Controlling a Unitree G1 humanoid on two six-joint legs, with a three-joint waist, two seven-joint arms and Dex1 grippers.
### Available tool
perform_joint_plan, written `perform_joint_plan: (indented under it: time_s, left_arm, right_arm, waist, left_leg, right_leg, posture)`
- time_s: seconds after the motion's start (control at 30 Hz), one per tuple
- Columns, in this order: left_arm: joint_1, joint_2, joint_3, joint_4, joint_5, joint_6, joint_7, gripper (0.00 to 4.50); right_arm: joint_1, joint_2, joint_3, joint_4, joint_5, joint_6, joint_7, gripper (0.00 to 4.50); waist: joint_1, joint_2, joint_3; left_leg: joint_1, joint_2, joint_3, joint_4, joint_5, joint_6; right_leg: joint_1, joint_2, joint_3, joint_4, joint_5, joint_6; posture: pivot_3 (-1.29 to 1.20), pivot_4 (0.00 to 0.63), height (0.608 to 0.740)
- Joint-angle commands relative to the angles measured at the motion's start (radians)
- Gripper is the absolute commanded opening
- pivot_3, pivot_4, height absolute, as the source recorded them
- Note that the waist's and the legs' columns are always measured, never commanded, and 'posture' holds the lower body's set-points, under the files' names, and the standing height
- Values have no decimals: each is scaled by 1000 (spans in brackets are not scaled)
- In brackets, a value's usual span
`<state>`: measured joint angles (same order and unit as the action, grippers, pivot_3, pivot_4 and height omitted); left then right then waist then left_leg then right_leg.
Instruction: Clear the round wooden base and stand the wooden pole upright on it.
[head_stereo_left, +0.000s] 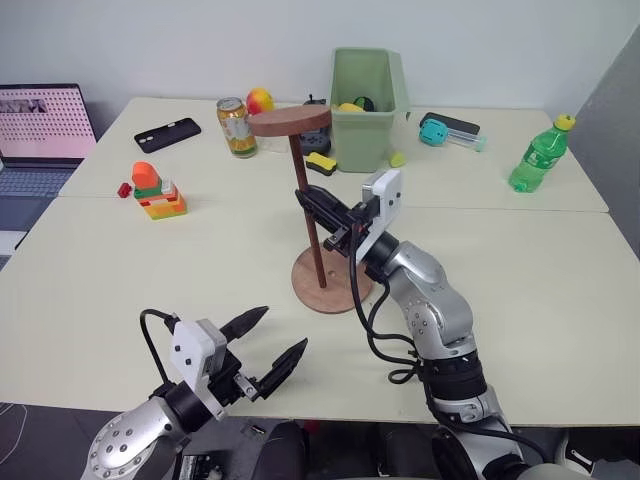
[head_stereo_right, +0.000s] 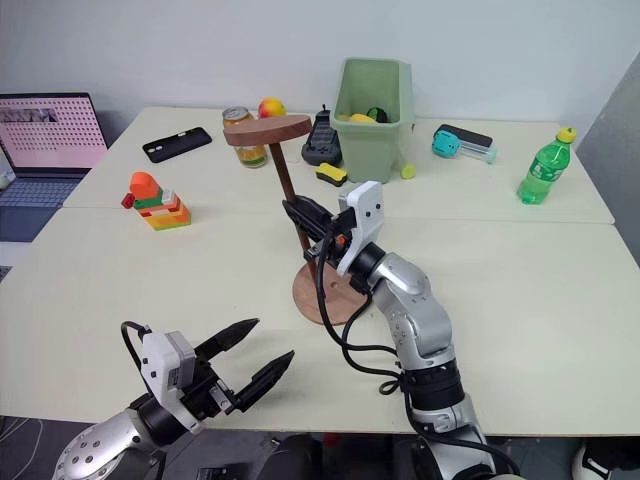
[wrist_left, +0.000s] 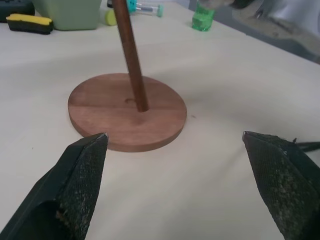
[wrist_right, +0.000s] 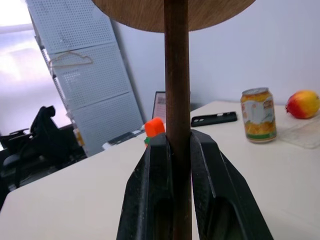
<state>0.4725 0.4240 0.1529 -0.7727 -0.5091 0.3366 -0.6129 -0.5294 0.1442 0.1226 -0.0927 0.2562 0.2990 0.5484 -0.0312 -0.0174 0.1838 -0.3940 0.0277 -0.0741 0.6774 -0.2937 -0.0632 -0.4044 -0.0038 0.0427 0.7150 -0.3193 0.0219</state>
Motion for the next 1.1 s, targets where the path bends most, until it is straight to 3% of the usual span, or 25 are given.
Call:
perform_joint_plan:
  time_s: [0.03, 0.5, 1.1]
  left_arm:
    - [-25, -5, -7, -23, -4, -13, 29, 4500]
    - [-58, 6, 2, 19, -9, -28, 34, 4500]
    - [-100, 23, 8, 25, -11, -4, 53, 4500]
  right_arm:
    - [-11, 24, 20, 47, -19, -130, -24, 170]
    - [-84, 0, 27, 264, -50, -315, -43, 170]
    - [-32, -64, 37, 225, -38, -299, -32, 170]
  waist:
    - [-2, 0, 0]
    - [-2, 0, 0]
    - [-1, 0, 0]
  left_leg:
    - [0, 0, 0, 0, 0, 0]
    - [1, 1, 1, -1, 0, 0]
    - [1, 1, 0, -1, 0, 0]
  right_leg:
    - [0, 0, 0, 0, 0, 0]
    - [0, 1, 0, 0, 0, 0]
    - [0, 1, 0, 0, 0, 0]
  posture:
    - [0, 150, 740]
    - [0, 150, 740]
    - [0, 150, 740]
